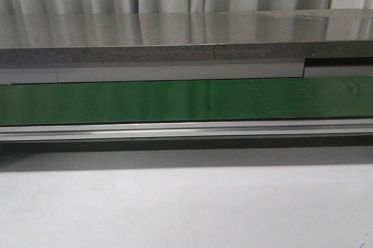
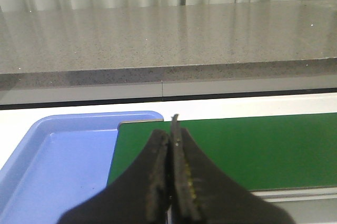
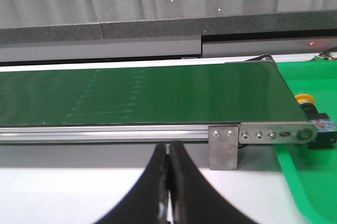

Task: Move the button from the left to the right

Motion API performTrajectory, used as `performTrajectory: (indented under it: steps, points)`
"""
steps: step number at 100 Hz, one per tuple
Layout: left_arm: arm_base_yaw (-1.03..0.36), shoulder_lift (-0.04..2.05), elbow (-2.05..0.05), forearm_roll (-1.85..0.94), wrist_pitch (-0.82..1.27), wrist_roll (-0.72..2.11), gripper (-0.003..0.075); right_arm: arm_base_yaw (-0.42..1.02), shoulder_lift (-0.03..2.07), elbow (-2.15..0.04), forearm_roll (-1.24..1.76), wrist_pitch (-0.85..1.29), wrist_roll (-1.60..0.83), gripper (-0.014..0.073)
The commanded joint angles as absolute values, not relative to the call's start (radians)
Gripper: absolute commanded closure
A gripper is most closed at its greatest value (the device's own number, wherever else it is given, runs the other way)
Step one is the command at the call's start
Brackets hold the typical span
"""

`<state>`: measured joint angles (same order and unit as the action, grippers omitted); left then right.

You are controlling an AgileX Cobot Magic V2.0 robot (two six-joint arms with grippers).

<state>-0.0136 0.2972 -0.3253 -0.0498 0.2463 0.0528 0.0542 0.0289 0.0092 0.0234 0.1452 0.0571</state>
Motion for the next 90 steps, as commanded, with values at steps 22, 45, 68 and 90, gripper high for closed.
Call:
performTrajectory:
  steps: [22,45,68,90]
  points:
    - [-0.02,0.306,-0.352,-0.058,0.171,0.044,0.0741,0.048,-0.029,0.011,0.006,0.041,0.062,0.066]
    - [-0.02,0.306,-0.352,-0.058,0.171,0.044,0.0741,0.048,-0.029,0.011,0.006,0.041,0.062,0.066]
    - [-0.02,0.306,-0.352,-0.058,0.171,0.044,0.0741,0.048,-0.029,0.011,0.006,0.041,0.062,0.066]
    - [-0.02,0.306,-0.352,-0.058,0.171,0.044,0.0741,0.048,-0.029,0.011,0.006,0.041,0.062,0.066]
